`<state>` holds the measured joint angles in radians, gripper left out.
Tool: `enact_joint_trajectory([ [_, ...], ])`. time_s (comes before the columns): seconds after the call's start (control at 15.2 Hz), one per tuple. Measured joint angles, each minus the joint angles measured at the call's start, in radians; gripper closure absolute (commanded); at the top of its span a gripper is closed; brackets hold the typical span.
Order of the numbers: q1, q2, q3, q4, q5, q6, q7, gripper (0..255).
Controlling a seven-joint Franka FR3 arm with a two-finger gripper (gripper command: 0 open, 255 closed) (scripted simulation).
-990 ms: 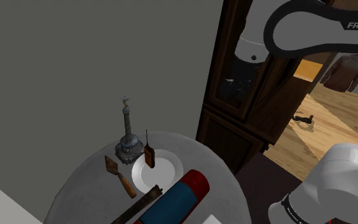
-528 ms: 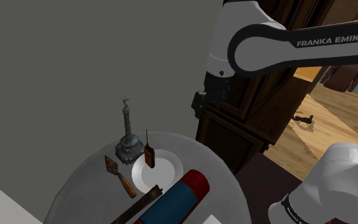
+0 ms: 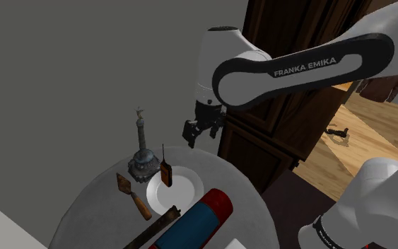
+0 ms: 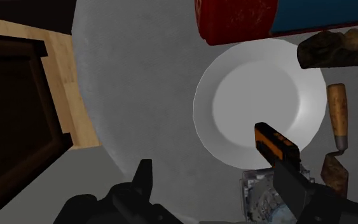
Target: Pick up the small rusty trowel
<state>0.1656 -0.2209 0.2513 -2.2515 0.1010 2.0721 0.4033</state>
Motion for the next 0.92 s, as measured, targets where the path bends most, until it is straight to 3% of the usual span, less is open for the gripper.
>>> enact_joint_trajectory([
  [0.92, 0.106, 0.488, 0.096, 0.329, -0.119, 0.129, 0.185, 0],
])
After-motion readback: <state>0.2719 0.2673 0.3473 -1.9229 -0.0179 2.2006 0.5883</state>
